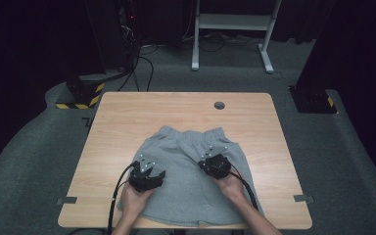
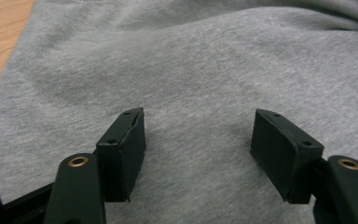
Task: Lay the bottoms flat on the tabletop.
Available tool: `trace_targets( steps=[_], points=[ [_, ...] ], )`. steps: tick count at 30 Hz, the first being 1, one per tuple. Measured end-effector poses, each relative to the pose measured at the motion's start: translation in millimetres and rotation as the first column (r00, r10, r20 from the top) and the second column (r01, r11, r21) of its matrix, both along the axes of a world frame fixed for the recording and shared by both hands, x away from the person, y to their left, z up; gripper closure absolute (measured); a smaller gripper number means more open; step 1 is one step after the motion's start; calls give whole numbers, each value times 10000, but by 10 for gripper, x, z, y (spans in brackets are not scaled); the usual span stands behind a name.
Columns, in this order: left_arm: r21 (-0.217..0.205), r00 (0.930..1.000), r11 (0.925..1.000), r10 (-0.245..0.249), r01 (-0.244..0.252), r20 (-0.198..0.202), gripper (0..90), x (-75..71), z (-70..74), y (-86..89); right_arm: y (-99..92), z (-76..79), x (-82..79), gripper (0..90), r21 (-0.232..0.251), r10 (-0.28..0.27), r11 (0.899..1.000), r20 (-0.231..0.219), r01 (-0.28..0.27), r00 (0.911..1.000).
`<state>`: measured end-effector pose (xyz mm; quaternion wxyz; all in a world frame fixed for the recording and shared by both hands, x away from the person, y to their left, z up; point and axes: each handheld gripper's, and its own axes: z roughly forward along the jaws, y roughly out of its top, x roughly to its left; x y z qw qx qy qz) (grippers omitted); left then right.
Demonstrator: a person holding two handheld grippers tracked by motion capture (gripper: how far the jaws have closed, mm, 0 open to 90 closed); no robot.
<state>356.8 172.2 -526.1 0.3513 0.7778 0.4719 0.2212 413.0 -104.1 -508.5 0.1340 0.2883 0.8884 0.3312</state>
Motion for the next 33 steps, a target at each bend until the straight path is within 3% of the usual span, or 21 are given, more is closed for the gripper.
trace_targets(
  steps=[3,8,11,13,15,17,20,22,25,28,30,32,33],
  points=[
    [0,10000,10000,4,-4,18,352,-1,-1,-2,-104,-35,-9,793,657,-392,9970,-213,405,9990],
    [-9,10000,10000,23,-23,22,353,-1,-2,-5,-237,63,-191,755,750,-540,9958,280,518,9981],
    [-26,10000,10000,19,-19,2,354,3,-1,-3,-303,18,-211,755,485,-712,9964,204,701,9973],
    [-9,10000,10000,14,-14,16,356,19,-1,-1,-333,-57,-123,760,365,-929,9950,-37,930,9957],
    [-32,10000,10000,71,-71,21,358,54,-1,-4,-348,-84,-16,770,617,-1187,9911,22,1183,9929],
    [-42,9998,9998,209,-209,6,366,127,0,-3,-305,-84,118,765,270,-1310,9912,429,1299,9905],
    [-30,9991,9991,426,-426,-14,365,221,2,-5,-228,-56,332,727,-21,-1457,9893,366,1459,9886],
    [-6,9989,9989,463,-463,-18,364,220,3,-11,-213,-44,375,699,-33,-1545,9880,291,1547,9876],
    [-50,9992,9991,410,-411,-24,360,173,6,-14,-241,-12,288,665,467,-1516,9874,70,1511,9884],
    [-240,9998,9995,194,-196,-71,385,98,27,-16,-273,18,43,648,949,-1105,9893,-60,1106,9939],
    [-333,10000,9994,-18,15,-98,414,51,46,-29,-263,-8,-133,651,835,-795,9932,-213,810,9966],
    [-286,9998,9995,-144,141,-97,417,16,56,-48,-244,-61,-196,689,493,-629,9967,-320,644,9975],
    [-254,9997,9995,-193,189,-139,417,4,56,-57,-245,-77,-235,742,513,-585,9969,-106,590,9982]
  ],
)
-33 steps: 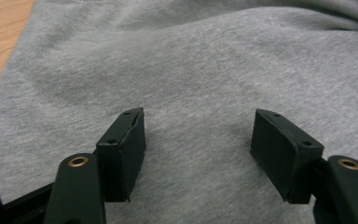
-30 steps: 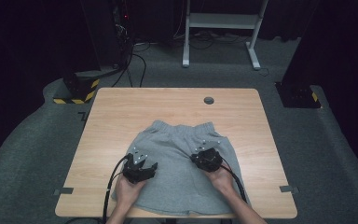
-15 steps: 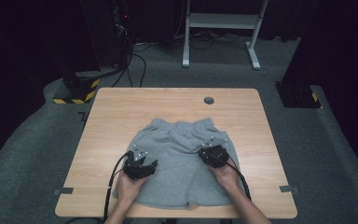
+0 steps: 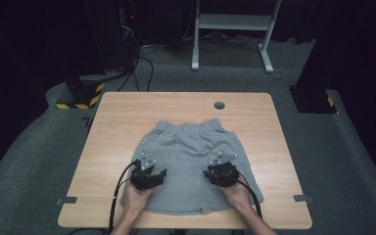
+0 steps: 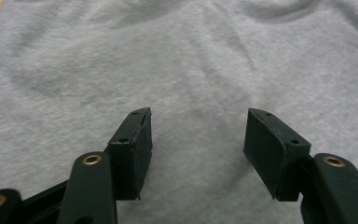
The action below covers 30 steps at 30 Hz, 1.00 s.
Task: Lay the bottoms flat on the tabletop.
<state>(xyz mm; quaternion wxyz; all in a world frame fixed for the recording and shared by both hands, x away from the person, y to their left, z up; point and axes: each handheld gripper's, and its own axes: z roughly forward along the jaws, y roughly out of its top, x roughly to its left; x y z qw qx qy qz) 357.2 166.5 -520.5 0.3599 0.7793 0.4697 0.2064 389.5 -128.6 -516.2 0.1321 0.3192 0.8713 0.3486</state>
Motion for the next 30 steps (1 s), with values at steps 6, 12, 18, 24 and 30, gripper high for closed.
trace_targets(
  steps=[6,12,18,24,30],
  points=[
    [86,9998,10000,-22,24,-183,426,-26,2,20,8,69,-118,863,-355,781,9963,59,-779,9969],
    [273,9993,9992,-282,289,-245,456,-144,34,67,-79,148,-304,725,-15,907,9959,-5,-907,9959],
    [413,9990,9985,-357,369,-278,481,-311,2,205,-280,11,-441,616,97,140,9999,-117,-139,9998],
    [492,9996,9988,-60,73,-260,413,-142,-7,261,-349,-31,-326,567,2,-351,9994,501,351,9981],
    [466,9988,9985,294,-276,-394,408,182,4,238,-371,-22,112,554,3,-1111,9938,323,1112,9933]
  ],
)
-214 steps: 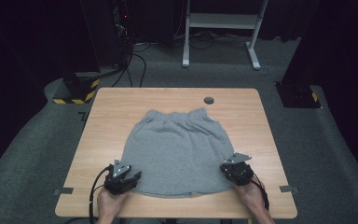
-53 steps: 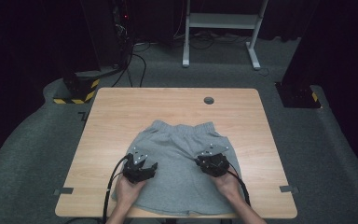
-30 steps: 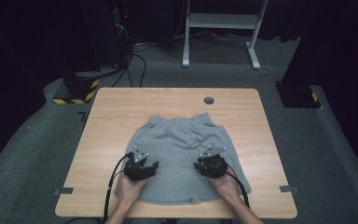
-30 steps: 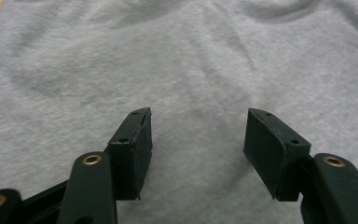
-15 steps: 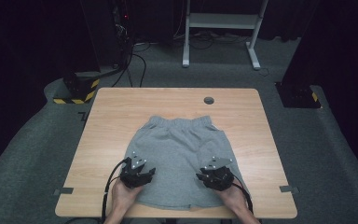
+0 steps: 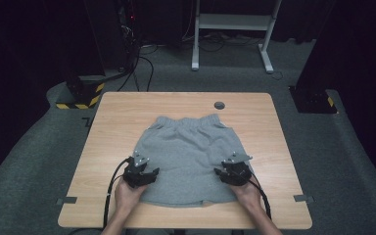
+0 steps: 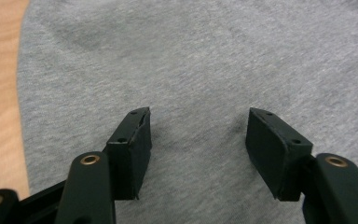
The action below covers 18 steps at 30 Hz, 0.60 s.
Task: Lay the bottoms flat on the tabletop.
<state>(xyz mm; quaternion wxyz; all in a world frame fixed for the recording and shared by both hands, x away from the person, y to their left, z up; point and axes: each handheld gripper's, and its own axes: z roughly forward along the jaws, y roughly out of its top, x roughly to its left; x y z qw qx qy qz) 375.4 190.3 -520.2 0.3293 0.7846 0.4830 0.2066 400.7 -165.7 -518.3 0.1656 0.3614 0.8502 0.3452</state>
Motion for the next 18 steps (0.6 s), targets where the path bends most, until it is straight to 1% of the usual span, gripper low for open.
trace_targets(
  steps=[1,2,3,4,5,6,8,10,11,12,13,14,15,16,18],
  points=[
    [42,9999,10000,68,-68,-151,412,36,23,-29,5,5,36,553,-63,-59,10000,19,59,10000],
    [55,9999,10000,24,-23,-125,427,32,42,-42,14,17,78,558,-126,-172,9998,-56,171,9998],
    [-71,9999,9999,-127,128,77,441,-9,74,-60,13,25,77,576,-108,-218,9997,-114,217,9997],
    [-168,9994,9995,-274,277,201,452,-62,99,-77,-5,40,57,601,104,-101,9999,-144,103,9998],
    [-204,9989,9990,-384,389,269,459,-107,115,-91,-23,51,14,626,416,9,9991,-236,0,9997],
    [-203,9980,9983,-544,551,324,461,-165,132,-108,-34,56,-24,635,616,114,9981,-253,-98,9996],
    [-85,9959,9965,-823,827,362,466,-252,146,-134,-44,61,-141,657,741,412,9965,-208,-395,9989],
    [-45,9937,9939,-1104,1105,204,491,-325,129,-163,-33,42,-236,689,646,745,9953,-234,-728,9969],
    [-8,9928,9928,-1195,1195,97,512,-339,108,-174,-21,19,-262,717,496,895,9949,-273,-880,9956],
    [8,9919,9919,-1270,1270,-2,548,-345,89,-181,-13,-3,-290,756,391,957,9947,-211,-949,9952],
    [137,9908,9908,-1345,1347,-174,581,-350,45,-191,-15,-7,-303,793,373,1015,9942,-142,-1009,9947],
    [120,9903,9903,-1387,1388,-91,627,-361,34,-184,-24,1,-309,848,360,1153,9928,-255,-1143,9930],
    [13,9899,9899,-1417,1417,-88,667,-368,32,-172,-27,7,-317,867,283,1236,9920,-270,-1228,9920],
    [17,9895,9896,-1437,1438,-126,714,-372,38,-162,-31,13,-329,872,156,1392,9902,-241,-1388,9900],
    [89,9883,9884,-1512,1514,-183,780,-398,45,-146,-44,27,-370,873,-80,1665,9860,-212,-1667,9858]
  ],
)
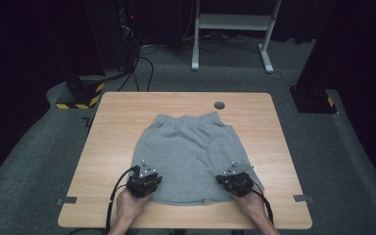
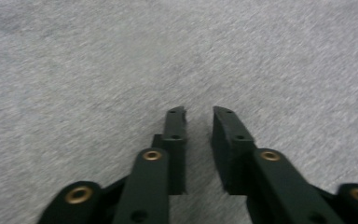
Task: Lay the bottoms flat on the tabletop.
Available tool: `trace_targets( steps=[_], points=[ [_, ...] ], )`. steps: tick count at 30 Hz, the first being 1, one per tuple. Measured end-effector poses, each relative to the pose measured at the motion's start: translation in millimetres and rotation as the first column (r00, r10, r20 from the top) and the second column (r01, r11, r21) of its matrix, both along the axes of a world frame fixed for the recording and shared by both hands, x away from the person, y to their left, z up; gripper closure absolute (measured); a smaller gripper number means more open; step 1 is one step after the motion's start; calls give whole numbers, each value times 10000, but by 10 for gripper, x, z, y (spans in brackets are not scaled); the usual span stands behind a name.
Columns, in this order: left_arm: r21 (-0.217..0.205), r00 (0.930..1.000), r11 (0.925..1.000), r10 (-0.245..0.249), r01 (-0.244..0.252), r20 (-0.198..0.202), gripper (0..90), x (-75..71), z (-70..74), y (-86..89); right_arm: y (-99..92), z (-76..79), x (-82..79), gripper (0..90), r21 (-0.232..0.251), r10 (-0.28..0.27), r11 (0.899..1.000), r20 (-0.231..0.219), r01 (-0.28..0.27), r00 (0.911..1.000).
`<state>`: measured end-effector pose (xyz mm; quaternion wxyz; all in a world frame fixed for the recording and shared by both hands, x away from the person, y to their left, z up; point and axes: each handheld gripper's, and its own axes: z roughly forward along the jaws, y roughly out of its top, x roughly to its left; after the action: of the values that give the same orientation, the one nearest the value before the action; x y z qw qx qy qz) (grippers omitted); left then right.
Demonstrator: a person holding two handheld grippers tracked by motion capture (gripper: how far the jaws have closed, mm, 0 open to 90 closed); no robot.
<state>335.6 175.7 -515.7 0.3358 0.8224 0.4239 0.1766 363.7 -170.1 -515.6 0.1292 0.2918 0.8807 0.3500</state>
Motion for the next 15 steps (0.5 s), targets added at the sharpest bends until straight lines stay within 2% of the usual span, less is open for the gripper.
trace_targets(
  steps=[2,4,8,9,11,13,15],
  points=[
    [68,10000,9999,-83,83,-44,815,-23,6,25,-18,5,-32,872,-38,114,9999,-12,-114,9999],
    [50,10000,10000,-80,80,-41,842,-47,6,49,-44,5,-55,857,142,122,9998,-64,-121,9999],
    [50,9998,9998,-187,187,27,882,-72,2,48,-45,55,-75,728,1096,-213,9937,-19,214,9998],
    [25,9998,9998,-212,212,-6,889,-71,3,50,1,78,-85,705,1312,-124,9913,-15,125,9999],
    [-42,9998,9998,-212,212,-33,892,-71,3,56,79,86,-104,687,1248,90,9921,5,-90,10000],
    [-181,9998,9997,-186,184,-105,894,-75,-1,71,208,69,-141,692,915,446,9948,-3,-444,9990],
    [-212,9998,9996,-177,175,-59,894,-76,-4,90,306,27,-167,758,396,694,9968,-22,-693,9976]
  ],
)
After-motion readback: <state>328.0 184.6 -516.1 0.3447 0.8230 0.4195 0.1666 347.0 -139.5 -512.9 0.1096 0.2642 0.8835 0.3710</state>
